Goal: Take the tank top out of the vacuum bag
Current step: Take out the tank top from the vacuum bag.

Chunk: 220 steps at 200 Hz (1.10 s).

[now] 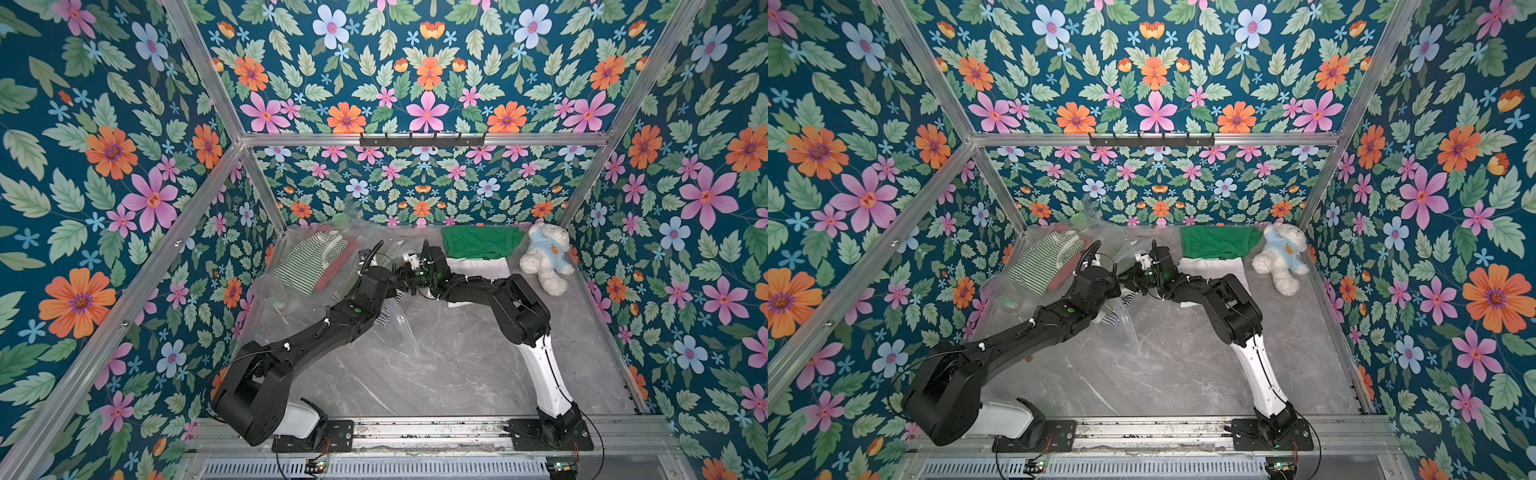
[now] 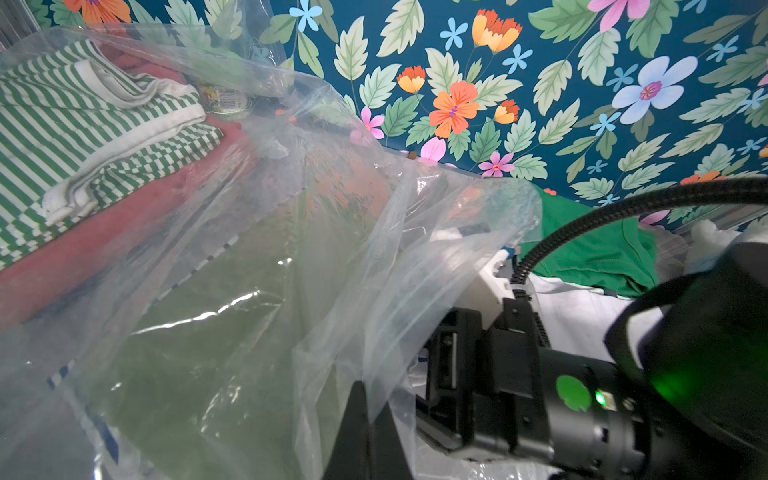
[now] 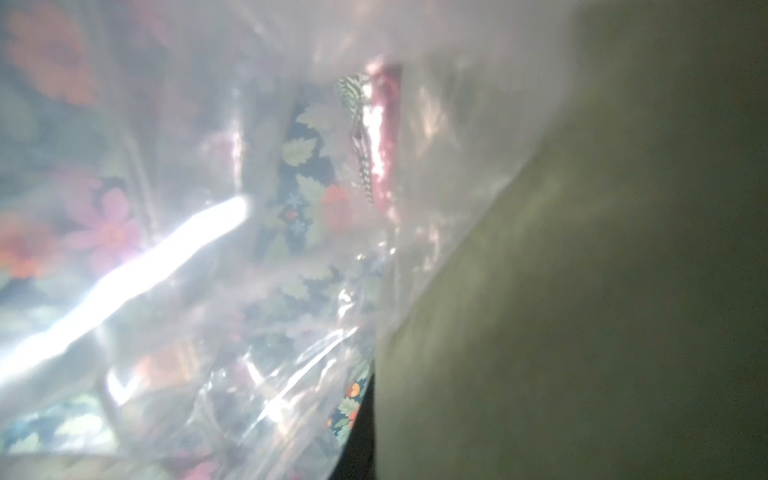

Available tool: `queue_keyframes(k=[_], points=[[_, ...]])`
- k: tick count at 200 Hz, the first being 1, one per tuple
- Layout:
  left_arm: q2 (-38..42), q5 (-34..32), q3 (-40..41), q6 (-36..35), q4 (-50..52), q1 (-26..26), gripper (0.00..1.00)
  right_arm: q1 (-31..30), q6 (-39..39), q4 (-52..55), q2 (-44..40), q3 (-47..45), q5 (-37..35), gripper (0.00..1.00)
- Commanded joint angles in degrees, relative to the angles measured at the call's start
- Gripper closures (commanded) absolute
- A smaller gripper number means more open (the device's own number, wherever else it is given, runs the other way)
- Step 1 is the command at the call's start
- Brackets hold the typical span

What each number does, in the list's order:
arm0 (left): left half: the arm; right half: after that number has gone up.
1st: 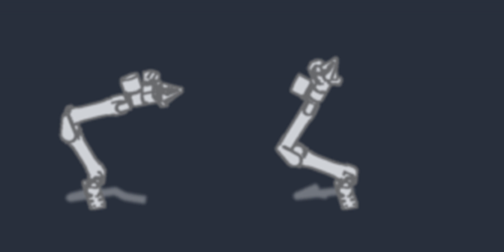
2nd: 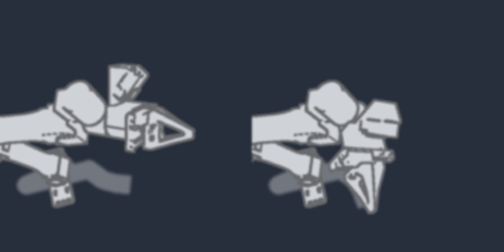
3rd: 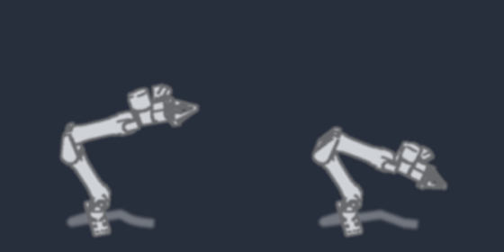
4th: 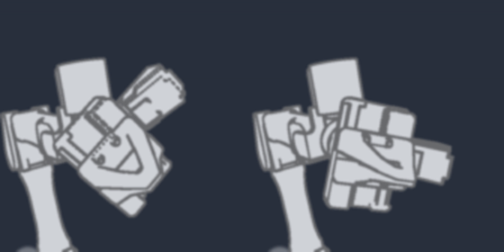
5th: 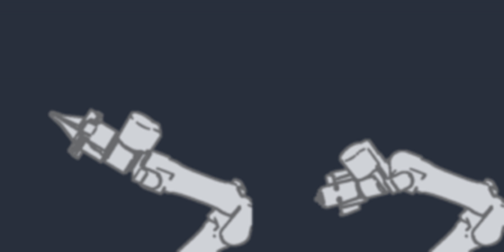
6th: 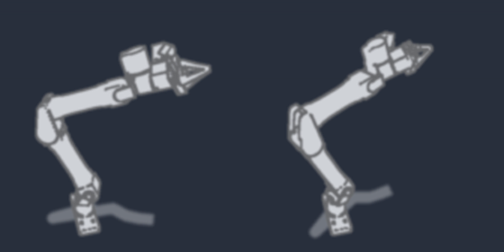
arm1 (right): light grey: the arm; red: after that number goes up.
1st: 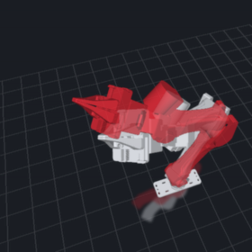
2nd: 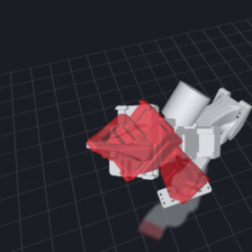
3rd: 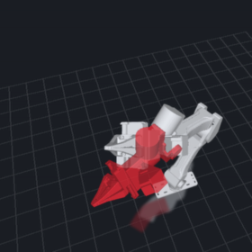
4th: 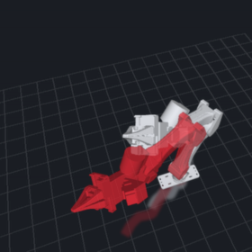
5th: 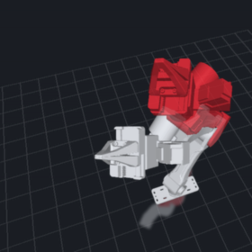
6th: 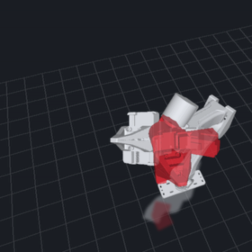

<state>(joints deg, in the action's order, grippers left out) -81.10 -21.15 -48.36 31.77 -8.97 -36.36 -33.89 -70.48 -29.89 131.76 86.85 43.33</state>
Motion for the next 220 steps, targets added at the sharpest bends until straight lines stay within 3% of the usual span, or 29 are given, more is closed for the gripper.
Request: queue_keyframes(k=[1, 27, 40, 220], points=[[-0.23, -1.02, -0.06, 0.56, -1.31, -0.03, 1.00, -0.12, 0.84, -3.44, -1.91, -1.77, 0.83, 0.91], [-0.47, -0.96, -0.27, 0.49, -1.40, -0.03, 1.00, -0.09, 0.17, -4.67, -3.09, -4.26, 0.64, 0.91], [-0.42, -1.15, -0.16, 0.49, -1.40, -0.03, 1.00, -0.08, 0.27, -5.00, -4.18, -5.94, 0.32, 1.00], [-2.38, -1.78, -0.74, 0.75, -1.57, -0.02, 1.00, -0.89, 8.01, 0.06, -28.89, -37.40, -14.41, 1.00]])
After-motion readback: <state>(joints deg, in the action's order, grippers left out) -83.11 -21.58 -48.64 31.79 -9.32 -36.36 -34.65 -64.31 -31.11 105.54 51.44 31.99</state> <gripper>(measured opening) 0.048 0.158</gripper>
